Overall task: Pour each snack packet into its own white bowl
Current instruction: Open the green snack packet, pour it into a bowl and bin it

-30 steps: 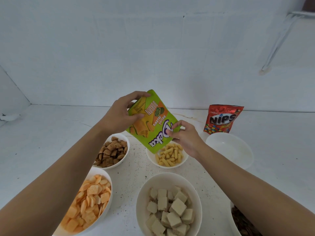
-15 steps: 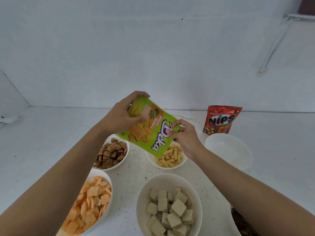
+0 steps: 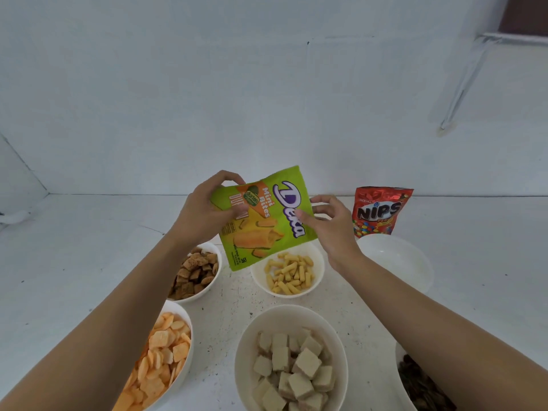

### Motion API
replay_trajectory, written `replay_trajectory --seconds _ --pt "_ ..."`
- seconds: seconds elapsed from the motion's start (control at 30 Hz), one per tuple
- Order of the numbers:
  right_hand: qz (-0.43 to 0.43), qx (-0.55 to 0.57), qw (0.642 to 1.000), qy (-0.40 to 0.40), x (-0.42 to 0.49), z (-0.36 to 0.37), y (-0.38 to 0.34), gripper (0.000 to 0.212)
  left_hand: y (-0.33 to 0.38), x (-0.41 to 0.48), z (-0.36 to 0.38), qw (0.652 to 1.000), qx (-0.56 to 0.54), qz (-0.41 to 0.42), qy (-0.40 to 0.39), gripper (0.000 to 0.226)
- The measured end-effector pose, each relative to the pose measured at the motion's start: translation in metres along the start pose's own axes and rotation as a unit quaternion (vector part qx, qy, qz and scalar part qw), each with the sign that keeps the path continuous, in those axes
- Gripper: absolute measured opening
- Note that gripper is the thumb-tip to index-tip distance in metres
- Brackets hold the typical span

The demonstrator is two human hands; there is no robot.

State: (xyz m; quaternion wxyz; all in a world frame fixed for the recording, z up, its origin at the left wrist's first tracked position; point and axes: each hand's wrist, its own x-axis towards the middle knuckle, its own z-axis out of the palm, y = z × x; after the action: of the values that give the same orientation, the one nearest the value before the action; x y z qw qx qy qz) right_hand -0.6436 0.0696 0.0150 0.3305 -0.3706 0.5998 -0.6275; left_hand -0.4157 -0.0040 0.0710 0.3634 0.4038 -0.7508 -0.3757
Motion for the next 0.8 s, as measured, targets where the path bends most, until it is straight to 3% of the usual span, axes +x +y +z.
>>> replay_trajectory --seconds 0.17,0.27,0.37,0.57,0.8 --pt "-0.018 -0.059 0.998 0.0 -0.003 -0.006 -0.002 0.021 -0.006 -0.016 0.011 0.999 -0.036 -0.017 0.025 0.033" --pt "-0.058 -0.091 0.994 0.003 -0.006 -0.005 -0.009 0.016 -0.011 -0.024 0.016 0.998 0.047 -0.034 0.024 0.03" --pt "-0.143 -0.145 0.979 0.019 -0.009 -0.006 -0.02 0.013 -0.006 -0.03 0.016 0.988 0.149 0.018 0.032 0.028" --pt "-0.291 -0.239 0.926 0.02 -0.021 -0.02 -0.049 0.01 0.031 -0.046 0.005 0.955 0.26 0.139 -0.006 0.033" --pt "-0.361 -0.402 0.841 0.033 -0.058 -0.038 -0.071 0.016 0.065 -0.079 0.012 0.894 0.372 0.216 -0.126 0.041"
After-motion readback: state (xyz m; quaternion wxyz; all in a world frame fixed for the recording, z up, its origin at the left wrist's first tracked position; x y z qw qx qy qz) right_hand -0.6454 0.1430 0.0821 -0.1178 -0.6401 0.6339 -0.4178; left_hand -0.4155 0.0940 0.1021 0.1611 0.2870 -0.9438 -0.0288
